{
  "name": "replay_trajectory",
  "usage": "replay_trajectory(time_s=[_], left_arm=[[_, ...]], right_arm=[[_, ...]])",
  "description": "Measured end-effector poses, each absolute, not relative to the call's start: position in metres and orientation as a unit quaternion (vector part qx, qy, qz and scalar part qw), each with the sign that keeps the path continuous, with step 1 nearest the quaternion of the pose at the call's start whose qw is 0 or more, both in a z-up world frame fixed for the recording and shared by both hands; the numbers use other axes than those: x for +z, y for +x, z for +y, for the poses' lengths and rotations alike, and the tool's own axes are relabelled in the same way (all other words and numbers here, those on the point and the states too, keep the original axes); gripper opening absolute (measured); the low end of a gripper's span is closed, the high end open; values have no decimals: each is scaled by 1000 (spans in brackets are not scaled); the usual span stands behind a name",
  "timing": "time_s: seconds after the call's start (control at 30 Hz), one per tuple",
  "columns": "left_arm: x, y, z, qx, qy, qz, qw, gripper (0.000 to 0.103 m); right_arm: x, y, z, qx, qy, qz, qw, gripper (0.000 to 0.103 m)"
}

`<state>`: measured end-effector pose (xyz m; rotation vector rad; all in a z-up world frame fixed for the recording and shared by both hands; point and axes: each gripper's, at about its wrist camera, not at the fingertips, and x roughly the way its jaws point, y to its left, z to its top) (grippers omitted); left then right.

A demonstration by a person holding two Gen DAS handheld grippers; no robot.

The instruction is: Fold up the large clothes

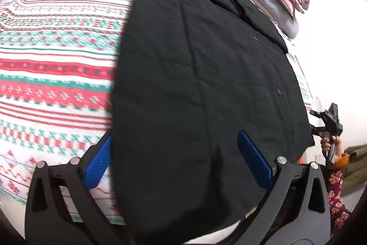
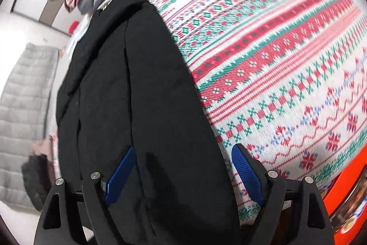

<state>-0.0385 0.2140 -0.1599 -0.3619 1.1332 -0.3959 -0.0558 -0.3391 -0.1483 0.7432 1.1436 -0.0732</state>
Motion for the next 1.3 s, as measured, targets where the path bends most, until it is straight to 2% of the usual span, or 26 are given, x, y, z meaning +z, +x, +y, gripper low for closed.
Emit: replay_trajectory(time_s=[0.17,0.23,0.3,0.33,0.4,0.43,0.47,0.53,0.6,0.67,0.77,0.97,1.13,1.3], left_arm=[[-158,-46,204,-196,-158,528,811,94],[-157,-45,203,-189,-149,527,815,86],[-157,-41,202,-183,-149,528,815,73],[-156,-41,203,-182,-151,528,815,69],[-157,-41,205,-180,-162,528,814,52],[-157,-40,206,-179,-170,528,813,50],[-158,-41,208,-178,-176,527,812,47],[-159,-42,208,-173,-180,526,813,38],[-157,-42,208,-170,-192,518,816,23],[-155,-44,210,-164,-212,506,820,19],[-146,-48,210,-155,-238,479,830,15],[-108,-57,201,-131,-296,415,850,13],[-68,-58,185,-108,-304,386,864,12],[-22,-54,169,-104,-297,324,892,12]], right_arm=[[-151,-64,-338,-29,356,527,771,87],[-152,-66,-330,-20,346,532,773,87],[-152,-68,-322,-14,337,534,775,80],[-152,-70,-317,-14,330,536,777,73],[-151,-73,-311,-11,321,537,780,53],[-153,-74,-310,-2,330,536,777,47],[-155,-74,-309,8,342,536,772,35],[-159,-75,-307,26,366,535,761,30],[-158,-74,-307,35,371,531,761,20],[-153,-70,-304,54,385,519,761,14],[-135,-64,-293,96,390,482,779,11],[-97,-58,-263,162,392,408,808,10],[-80,-59,-251,166,400,363,825,10],[-62,-56,-249,178,418,286,844,10]])
